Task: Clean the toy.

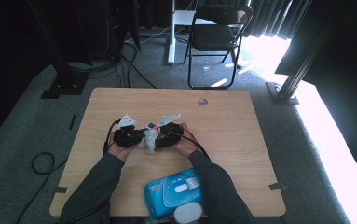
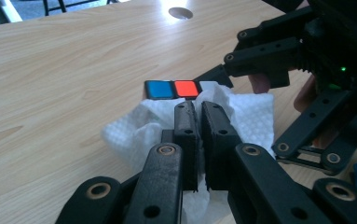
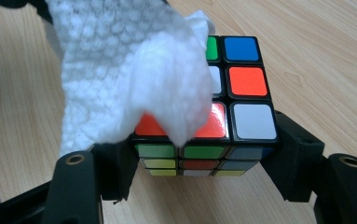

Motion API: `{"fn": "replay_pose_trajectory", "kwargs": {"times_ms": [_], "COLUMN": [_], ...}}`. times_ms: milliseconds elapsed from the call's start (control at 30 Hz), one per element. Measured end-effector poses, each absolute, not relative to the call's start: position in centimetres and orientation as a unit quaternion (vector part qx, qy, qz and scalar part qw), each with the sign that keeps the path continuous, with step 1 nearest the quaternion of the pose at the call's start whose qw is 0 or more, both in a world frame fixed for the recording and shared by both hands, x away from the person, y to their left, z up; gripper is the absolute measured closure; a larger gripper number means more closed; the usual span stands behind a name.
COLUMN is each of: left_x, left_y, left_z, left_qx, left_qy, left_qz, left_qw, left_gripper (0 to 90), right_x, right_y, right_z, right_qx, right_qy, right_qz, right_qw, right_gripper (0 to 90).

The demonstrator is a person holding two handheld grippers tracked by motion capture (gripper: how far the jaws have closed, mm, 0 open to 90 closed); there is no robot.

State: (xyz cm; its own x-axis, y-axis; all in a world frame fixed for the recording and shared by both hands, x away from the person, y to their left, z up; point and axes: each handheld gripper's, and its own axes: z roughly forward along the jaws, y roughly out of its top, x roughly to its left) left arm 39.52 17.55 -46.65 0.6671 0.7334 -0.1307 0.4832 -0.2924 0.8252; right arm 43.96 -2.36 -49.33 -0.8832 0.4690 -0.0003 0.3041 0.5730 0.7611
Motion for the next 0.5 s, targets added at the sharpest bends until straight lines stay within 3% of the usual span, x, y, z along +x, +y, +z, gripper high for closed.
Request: {"fn": "replay_pose_trajectory", "kwargs": {"times_ms": [500], "left_x": [39.6], "left_y": [15.6], "left_z": [-46.4], "left_qx": [0.811], "left_qy": [0.352], "left_qz": [0.127], "left_qw": [0.45], "left_gripper": [85.7], "right_x": [43.8], "right_y": [-2.3], "right_z": [-49.2], "right_qx": [0.212], "right_qy": [0.884], "right_qz": [0.404], "right_qw": [0.105], "right_gripper": [34.3]}}
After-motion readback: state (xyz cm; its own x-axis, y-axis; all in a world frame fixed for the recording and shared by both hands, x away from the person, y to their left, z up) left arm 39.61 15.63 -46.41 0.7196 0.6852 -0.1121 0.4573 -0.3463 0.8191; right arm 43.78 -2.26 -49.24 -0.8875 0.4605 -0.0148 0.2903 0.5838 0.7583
